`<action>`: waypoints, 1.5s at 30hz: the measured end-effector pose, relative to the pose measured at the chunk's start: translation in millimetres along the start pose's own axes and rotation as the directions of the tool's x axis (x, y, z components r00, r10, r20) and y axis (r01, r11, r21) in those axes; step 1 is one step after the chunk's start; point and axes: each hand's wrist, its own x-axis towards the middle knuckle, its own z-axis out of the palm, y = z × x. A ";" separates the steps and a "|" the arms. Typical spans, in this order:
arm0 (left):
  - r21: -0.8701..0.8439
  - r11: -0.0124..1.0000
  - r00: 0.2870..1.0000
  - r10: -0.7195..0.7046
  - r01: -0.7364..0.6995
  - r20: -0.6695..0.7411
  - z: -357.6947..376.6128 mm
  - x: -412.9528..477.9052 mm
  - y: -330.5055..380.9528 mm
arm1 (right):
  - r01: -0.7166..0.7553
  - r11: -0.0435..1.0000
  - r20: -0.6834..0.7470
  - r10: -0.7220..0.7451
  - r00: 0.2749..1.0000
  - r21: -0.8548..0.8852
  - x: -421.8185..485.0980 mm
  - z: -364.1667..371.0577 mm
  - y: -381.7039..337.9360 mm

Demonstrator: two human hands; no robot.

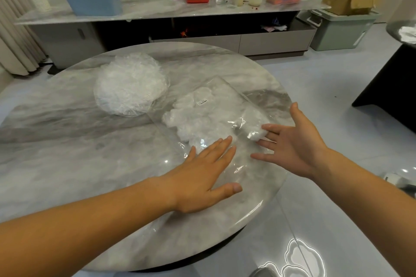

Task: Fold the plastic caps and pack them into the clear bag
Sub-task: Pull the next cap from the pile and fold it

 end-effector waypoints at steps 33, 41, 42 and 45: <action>0.026 1.000 0.999 0.008 -0.009 0.040 5.7 -9.3 -29.4 | 0.124 0.935 -0.190 -0.063 0.980 0.331 26.8 46.0 12.1; 0.047 0.997 0.997 0.060 -0.058 -0.043 9.6 -15.6 -33.5 | 0.123 0.978 -0.426 -0.185 0.886 -0.168 6.7 41.8 17.4; 0.045 0.997 0.994 0.070 -0.067 -0.087 8.6 -18.2 -36.3 | 0.133 0.948 -0.445 -0.257 0.858 -0.290 4.9 44.2 16.6; -0.039 0.999 0.975 -0.010 0.001 -0.220 -1.7 -25.3 -48.3 | 0.217 0.747 -0.363 -0.528 0.768 -0.629 -0.6 54.3 13.3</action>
